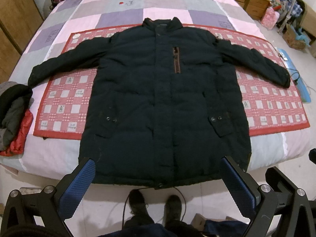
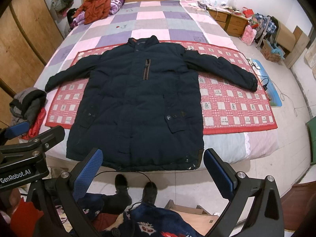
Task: Fold large clothes
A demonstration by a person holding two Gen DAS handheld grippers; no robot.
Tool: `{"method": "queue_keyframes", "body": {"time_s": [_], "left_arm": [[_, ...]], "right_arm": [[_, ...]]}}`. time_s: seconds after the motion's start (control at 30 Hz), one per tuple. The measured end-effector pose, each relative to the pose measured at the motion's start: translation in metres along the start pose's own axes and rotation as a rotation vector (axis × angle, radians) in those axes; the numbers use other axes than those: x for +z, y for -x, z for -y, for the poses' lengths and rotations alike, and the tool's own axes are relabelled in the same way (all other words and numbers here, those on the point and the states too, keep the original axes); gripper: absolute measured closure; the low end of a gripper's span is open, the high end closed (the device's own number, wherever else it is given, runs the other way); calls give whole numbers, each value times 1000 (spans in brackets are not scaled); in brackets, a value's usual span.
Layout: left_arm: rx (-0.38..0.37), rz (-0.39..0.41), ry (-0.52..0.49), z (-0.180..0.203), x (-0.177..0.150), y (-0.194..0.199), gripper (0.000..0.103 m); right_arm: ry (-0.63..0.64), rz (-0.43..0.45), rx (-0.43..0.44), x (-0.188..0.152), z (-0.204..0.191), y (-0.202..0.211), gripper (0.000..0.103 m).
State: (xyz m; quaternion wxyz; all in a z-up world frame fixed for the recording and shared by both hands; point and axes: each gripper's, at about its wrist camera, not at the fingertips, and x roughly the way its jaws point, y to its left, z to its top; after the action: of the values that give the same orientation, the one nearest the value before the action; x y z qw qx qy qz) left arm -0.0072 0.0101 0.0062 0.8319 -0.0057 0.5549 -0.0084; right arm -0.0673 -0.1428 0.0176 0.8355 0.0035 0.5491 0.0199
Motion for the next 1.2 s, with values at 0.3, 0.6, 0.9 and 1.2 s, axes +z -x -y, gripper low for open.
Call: {"method": "queue_keyframes", "body": {"time_s": [0.3,0.6,0.9,1.2], "left_arm": [[6,9,1,-2,2,2,0],[14,18,-5,20,15,2,0],[9,21,-3,23,21,-1,0],[-24,-2,10,1,46,-25,0]], "right_arm": [[-1,8,4,5,1,6,0],[-19,20,9,16,16,2,0],[-36,26,11,16,30,0,0],[-46,7,-26,35,18,-14,0]]}}
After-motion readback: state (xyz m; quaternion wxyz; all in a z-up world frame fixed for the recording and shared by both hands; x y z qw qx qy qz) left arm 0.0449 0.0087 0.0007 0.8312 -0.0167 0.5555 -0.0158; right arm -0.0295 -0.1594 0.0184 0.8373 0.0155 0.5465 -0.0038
